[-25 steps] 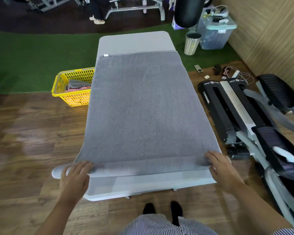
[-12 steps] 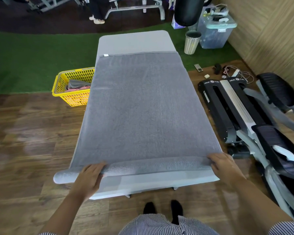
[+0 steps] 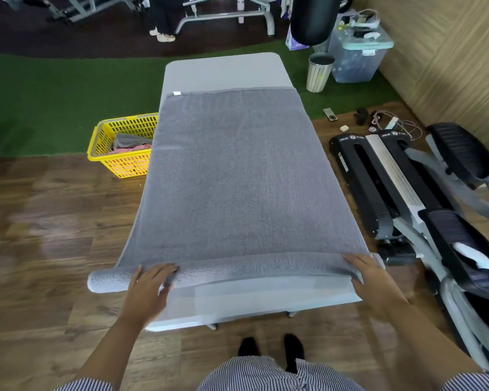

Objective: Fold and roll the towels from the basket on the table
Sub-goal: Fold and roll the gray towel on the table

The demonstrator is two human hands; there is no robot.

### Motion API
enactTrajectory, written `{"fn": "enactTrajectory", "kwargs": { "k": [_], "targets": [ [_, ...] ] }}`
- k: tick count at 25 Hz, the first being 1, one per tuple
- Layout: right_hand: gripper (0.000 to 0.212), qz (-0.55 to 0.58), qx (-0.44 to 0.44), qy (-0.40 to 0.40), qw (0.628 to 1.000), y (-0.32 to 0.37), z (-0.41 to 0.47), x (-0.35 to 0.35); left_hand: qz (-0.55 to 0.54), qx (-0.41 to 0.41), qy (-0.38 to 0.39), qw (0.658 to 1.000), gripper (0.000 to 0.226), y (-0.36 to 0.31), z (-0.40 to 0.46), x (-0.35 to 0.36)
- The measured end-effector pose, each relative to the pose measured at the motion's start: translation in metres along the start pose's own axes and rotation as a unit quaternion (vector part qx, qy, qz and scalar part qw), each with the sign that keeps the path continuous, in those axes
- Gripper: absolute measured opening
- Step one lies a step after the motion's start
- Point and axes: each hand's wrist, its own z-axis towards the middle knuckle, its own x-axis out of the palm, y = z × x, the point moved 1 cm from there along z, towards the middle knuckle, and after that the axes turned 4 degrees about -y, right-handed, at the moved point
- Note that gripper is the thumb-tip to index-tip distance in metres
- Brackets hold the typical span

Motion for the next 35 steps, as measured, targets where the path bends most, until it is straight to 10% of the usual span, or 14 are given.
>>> {"fn": "enactTrajectory", "kwargs": {
  "k": [13,24,35],
  "targets": [
    [0.034,-0.05,-0.044,-0.081,0.994,0.008,0.019,-0.013,0.021,-0.014,0.012,1.0,0.039,0.002,0.021,-0.011],
    [0.035,-0.041,-0.002,0.053,0.998,-0.002,0.026,-0.016,-0.016,-0.043,0.082,0.996,0.039,0.004,0.013,-0.021],
    [0.056,-0.006,0.025,0.006,1.0,-0.005,0.022,-0.007,0.067,-0.033,0.077,0.994,0.044,0.028,0.007,-0.029]
  ]
}}
